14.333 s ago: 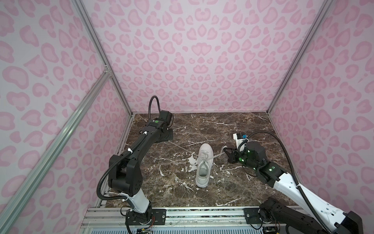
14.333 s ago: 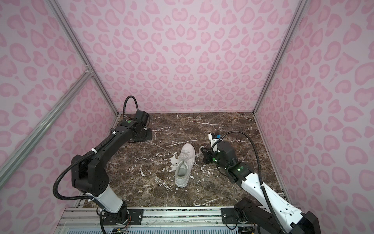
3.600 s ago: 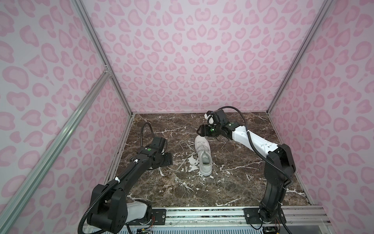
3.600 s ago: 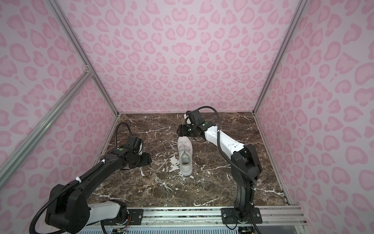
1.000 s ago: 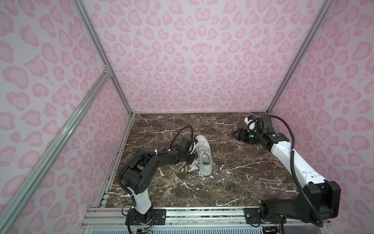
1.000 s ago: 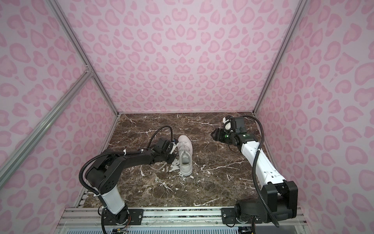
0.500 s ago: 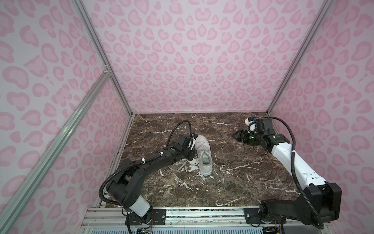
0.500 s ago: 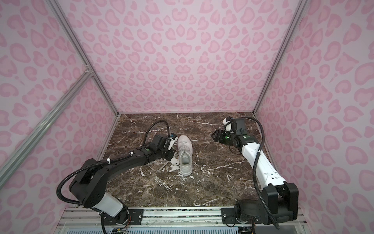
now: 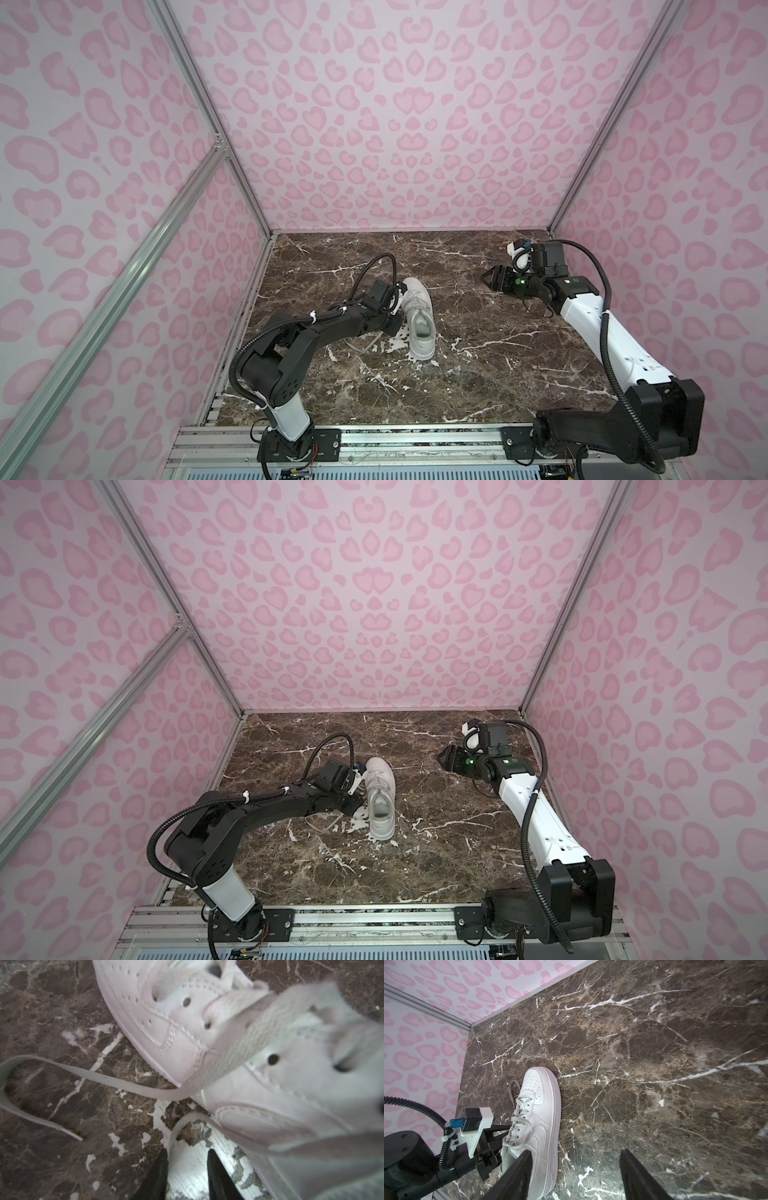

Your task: Tie the shoes

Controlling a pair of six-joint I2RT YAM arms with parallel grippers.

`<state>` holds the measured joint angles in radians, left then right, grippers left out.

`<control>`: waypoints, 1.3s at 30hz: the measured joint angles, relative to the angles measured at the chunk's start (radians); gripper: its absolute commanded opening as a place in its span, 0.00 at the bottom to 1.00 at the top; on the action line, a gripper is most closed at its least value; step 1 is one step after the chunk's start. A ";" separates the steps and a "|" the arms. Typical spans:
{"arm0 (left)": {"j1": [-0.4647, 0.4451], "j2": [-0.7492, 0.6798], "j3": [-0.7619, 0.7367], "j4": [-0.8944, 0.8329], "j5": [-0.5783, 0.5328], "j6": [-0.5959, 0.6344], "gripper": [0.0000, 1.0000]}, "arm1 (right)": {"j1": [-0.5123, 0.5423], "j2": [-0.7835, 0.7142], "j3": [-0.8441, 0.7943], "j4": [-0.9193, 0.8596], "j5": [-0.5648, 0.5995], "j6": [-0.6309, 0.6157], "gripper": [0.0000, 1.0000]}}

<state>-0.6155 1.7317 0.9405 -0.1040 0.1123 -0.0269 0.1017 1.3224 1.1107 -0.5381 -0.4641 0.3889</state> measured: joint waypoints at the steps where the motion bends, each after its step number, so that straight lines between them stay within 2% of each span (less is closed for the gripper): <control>1: 0.000 0.008 0.000 0.006 0.000 0.001 0.35 | -0.002 0.000 0.000 -0.003 0.000 0.000 0.69; 18: 0.000 0.078 -0.003 0.109 0.011 0.038 0.35 | -0.005 0.008 0.011 -0.014 0.000 0.000 0.69; 26: -0.011 0.089 -0.027 0.178 -0.041 0.053 0.21 | -0.006 0.008 0.014 -0.024 0.001 0.000 0.68; 33: -0.031 0.070 -0.092 0.262 -0.109 0.054 0.05 | -0.006 -0.004 0.005 -0.032 0.004 0.005 0.68; 39: -0.034 0.043 -0.100 0.238 -0.100 0.045 0.04 | -0.012 -0.011 0.005 -0.032 0.004 0.011 0.68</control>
<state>-0.6491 1.7752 0.8402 0.1341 0.0124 0.0181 0.0898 1.3113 1.1152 -0.5701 -0.4599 0.3996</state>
